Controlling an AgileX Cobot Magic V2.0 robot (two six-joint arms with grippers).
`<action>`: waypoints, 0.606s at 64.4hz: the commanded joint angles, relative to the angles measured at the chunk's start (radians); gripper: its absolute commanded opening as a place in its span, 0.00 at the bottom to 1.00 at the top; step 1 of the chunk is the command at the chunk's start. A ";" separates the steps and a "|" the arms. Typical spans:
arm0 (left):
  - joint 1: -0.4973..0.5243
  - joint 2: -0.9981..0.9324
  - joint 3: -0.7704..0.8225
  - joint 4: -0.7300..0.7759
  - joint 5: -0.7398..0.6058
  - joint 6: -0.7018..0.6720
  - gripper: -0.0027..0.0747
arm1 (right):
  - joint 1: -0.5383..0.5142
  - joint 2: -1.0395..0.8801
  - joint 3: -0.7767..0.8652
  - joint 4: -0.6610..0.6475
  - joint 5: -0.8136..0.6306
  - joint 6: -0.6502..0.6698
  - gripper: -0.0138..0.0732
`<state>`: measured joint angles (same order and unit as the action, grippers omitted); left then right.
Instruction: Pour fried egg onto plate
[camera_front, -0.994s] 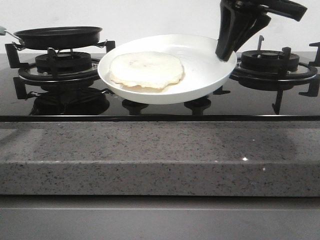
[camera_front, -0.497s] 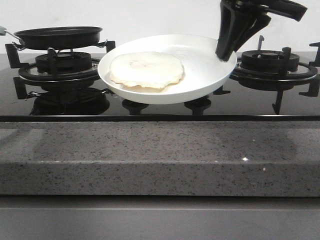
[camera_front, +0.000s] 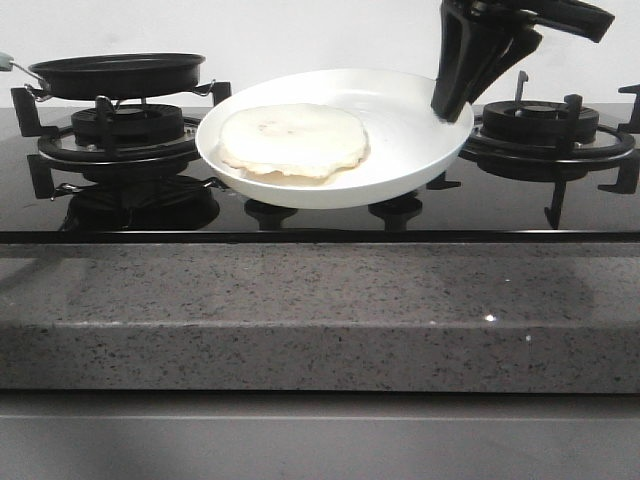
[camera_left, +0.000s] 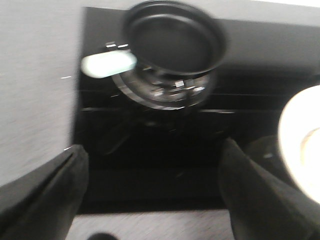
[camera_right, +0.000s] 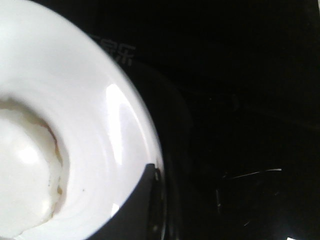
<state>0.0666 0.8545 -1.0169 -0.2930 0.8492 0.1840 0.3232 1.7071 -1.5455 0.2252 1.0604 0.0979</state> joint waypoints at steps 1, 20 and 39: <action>-0.032 -0.050 0.005 0.105 -0.060 -0.100 0.73 | 0.000 -0.054 -0.026 0.010 -0.038 -0.006 0.08; -0.107 -0.160 0.120 0.115 -0.088 -0.100 0.73 | 0.000 -0.054 -0.026 0.011 -0.038 -0.006 0.08; -0.107 -0.178 0.139 0.110 -0.082 -0.100 0.73 | 0.000 -0.054 -0.026 0.011 -0.039 -0.006 0.08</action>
<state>-0.0330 0.6786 -0.8518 -0.1703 0.8411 0.0940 0.3232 1.7071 -1.5455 0.2252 1.0604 0.0979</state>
